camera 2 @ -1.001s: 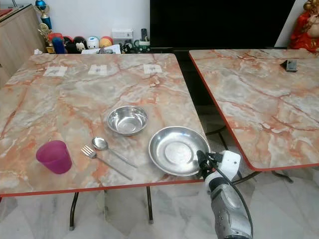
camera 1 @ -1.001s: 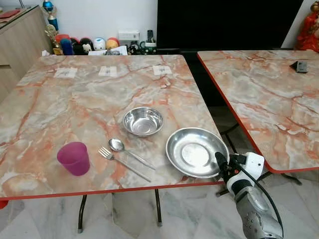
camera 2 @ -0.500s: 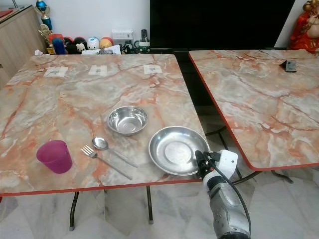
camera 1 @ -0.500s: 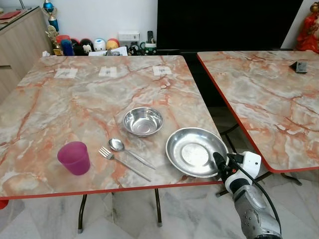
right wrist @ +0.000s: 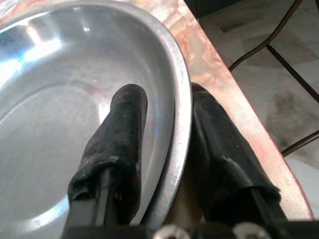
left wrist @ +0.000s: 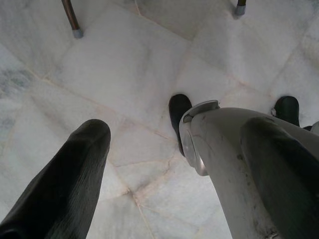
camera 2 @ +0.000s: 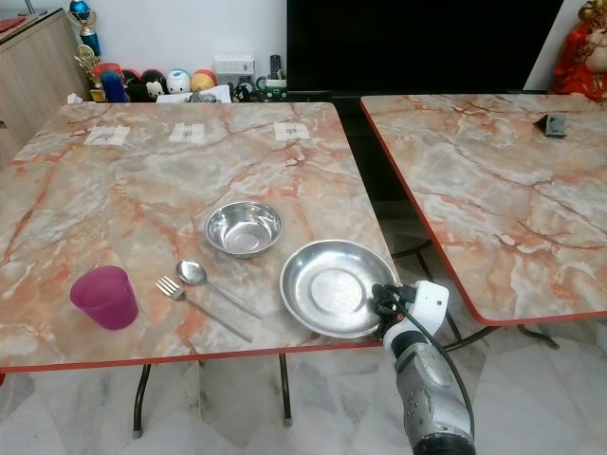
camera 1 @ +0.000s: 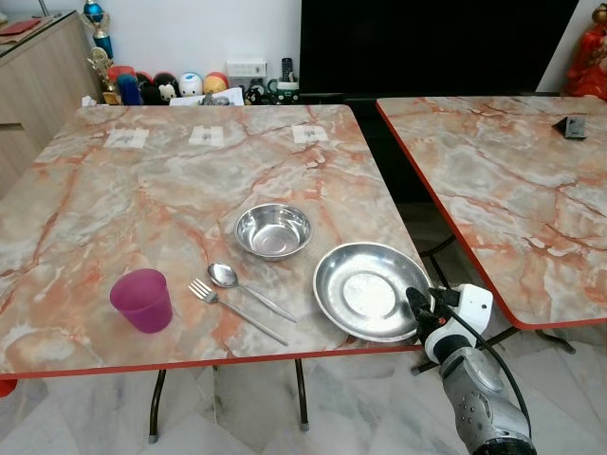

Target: Setting the table

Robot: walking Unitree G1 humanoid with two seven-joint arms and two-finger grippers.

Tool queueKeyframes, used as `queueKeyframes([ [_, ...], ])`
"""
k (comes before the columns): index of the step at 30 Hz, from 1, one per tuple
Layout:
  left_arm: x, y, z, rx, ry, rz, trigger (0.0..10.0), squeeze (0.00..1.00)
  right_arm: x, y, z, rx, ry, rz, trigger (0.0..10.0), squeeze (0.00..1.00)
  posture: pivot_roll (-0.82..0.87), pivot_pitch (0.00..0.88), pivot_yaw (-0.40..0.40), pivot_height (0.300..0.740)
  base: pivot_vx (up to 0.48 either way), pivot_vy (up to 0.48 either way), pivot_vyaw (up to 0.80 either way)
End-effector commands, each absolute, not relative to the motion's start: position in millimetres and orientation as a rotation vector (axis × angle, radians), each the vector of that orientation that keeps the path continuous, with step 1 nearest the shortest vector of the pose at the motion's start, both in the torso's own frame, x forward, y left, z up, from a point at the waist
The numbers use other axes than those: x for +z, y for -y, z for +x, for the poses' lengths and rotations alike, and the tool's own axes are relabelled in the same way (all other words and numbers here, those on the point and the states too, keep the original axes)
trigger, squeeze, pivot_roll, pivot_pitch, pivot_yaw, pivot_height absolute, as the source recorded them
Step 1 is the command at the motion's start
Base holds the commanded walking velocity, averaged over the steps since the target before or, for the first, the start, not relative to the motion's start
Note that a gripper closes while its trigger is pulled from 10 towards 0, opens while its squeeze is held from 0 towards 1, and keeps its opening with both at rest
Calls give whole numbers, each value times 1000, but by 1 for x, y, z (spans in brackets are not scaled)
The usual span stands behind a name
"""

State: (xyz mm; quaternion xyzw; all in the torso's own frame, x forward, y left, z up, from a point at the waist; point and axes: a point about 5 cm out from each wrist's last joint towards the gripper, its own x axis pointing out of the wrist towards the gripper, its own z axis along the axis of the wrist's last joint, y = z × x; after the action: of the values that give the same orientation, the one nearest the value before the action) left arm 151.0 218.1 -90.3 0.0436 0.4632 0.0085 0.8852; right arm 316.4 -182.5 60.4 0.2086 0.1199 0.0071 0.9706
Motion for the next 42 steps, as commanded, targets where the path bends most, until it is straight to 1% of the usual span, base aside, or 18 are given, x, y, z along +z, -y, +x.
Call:
queueKeyframes([
  [1,-95,-217,141,10,-1012,96,10000,0,58,185,316,2,-254,416,0,0,13,72,-41,740,0,0,0],
  [6,-95,-214,142,5,-1010,95,10000,0,60,184,318,3,-250,416,0,0,15,79,-43,740,0,0,0],
  [9,-95,-212,144,0,-1004,95,10000,0,60,190,318,-47,-235,401,0,0,15,79,-43,740,0,0,0],
  [14,-95,-212,144,-3,-1000,97,10000,0,67,204,316,-138,-151,445,0,0,15,79,-43,740,0,0,0],
  [18,-94,-213,144,-4,-997,101,10000,0,85,212,316,-180,6,526,0,0,15,86,-40,740,0,0,0],
  [22,-94,-213,145,-7,-995,108,10000,0,103,212,317,-155,124,608,0,0,10,87,-38,740,0,0,0],
  [25,-94,-213,145,-9,-994,114,10000,0,108,212,317,-144,166,654,0,0,10,86,-38,740,0,0,0],
  [29,-95,-213,143,-10,-995,119,10000,0,108,214,316,-164,199,792,0,0,12,87,-39,740,0,0,0],
  [32,-96,-214,138,-11,-1002,125,10000,0,106,217,315,-187,204,831,0,0,12,87,-39,740,0,0,0],
  [33,-97,-215,134,-10,-1008,127,10000,0,107,217,315,-176,198,819,2784,0,11,88,-38,740,0,0,0],
  [34,-97,-215,134,-10,-1008,127,10000,0,107,217,315,-176,198,819,2784,0,11,88,-38,740,0,0,0],
  [35,-98,-216,131,-11,-1015,134,10000,0,107,215,315,-166,191,801,10000,0,10,89,-38,740,0,0,0],
  [39,-99,-217,126,-9,-1026,144,10000,0,107,211,315,-144,181,769,10000,0,10,89,-38,740,0,0,0],
  [42,-101,-219,121,0,-1042,152,10000,0,109,208,315,-117,183,744,10000,0,8,93,-40,740,0,-379,0],
])
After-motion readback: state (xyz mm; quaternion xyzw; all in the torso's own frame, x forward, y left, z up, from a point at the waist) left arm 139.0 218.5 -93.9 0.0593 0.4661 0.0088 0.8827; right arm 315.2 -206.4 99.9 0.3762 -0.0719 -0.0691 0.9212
